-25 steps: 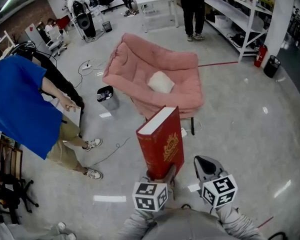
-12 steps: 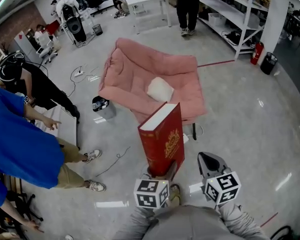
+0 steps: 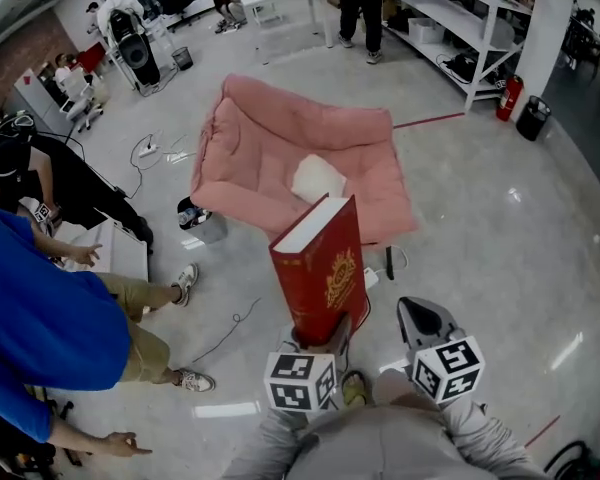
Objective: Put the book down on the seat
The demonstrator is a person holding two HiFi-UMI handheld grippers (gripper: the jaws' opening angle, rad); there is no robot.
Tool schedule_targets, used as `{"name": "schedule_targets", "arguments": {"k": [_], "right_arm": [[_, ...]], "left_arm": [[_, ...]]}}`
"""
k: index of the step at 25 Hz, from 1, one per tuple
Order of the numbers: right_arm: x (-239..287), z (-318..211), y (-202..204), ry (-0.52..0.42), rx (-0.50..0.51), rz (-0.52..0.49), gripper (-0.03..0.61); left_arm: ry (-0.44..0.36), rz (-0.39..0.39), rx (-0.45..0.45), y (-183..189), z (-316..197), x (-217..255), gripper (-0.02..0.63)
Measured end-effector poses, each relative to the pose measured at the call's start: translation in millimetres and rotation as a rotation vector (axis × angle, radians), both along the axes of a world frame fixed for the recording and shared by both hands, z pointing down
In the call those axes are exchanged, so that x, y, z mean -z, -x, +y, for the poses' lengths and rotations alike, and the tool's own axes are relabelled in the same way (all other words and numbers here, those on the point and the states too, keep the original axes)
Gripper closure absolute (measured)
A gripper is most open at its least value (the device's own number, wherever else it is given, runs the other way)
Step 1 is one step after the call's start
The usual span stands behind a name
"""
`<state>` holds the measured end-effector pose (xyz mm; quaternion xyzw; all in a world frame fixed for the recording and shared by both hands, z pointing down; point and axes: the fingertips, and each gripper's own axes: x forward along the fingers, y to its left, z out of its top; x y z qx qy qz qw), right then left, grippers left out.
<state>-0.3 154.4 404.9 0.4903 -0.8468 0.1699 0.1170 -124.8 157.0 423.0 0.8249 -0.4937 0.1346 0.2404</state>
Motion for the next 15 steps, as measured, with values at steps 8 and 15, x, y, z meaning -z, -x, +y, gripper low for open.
{"name": "schedule_targets", "arguments": {"k": [8, 15], "right_arm": [[1, -35, 5, 0.018, 0.009, -0.018, 0.574], [-5, -92, -1, 0.023, 0.042, -0.034, 0.574]], "left_arm": [[0.029, -0.009, -0.002, -2, -32, -3, 0.37], [0.043, -0.018, 0.03, -12, -83, -11, 0.369]]}}
